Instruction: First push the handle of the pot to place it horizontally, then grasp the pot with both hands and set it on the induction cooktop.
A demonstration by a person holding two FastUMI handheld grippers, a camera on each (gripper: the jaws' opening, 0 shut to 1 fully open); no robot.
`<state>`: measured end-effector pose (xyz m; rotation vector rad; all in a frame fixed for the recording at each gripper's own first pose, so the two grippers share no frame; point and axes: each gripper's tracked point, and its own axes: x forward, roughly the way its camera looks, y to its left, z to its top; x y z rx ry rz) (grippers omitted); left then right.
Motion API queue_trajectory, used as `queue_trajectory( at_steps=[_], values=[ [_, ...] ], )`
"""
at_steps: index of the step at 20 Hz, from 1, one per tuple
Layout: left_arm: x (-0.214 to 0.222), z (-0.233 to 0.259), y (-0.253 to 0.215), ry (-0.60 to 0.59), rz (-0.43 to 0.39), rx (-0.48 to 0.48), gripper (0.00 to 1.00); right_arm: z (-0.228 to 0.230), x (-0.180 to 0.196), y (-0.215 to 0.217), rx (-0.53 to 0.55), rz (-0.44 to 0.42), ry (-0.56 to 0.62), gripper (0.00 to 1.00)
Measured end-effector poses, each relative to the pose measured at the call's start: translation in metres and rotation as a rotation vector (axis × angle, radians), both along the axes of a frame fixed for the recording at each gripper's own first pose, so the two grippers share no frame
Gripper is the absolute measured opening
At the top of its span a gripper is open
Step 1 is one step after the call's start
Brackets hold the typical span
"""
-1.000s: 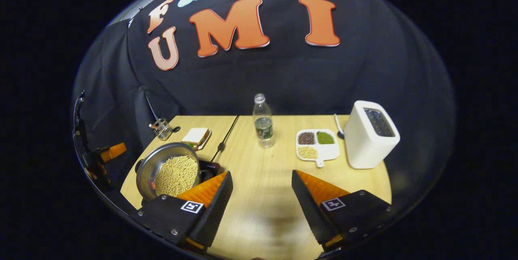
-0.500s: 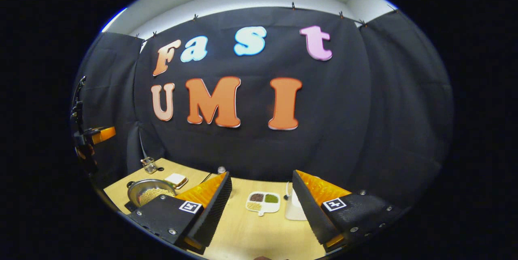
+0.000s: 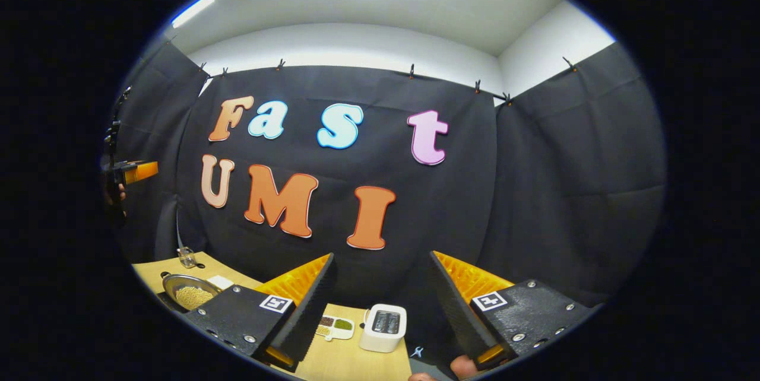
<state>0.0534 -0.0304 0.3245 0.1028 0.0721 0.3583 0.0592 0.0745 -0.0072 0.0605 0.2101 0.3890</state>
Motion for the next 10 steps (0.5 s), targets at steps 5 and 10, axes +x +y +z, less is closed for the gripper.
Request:
queue_trajectory(
  at_steps=[5, 10],
  values=[
    [0.0, 0.043, -0.009, -0.094, -0.023, 0.042, 0.96, 0.041, 0.002, -0.006, 0.024, -0.043, -0.084, 0.95],
    [-0.002, 0.057, -0.026, -0.125, -0.06, 0.049, 0.96, 0.06, 0.003, 0.004, 0.037, -0.039, -0.121, 0.95]
  ],
)
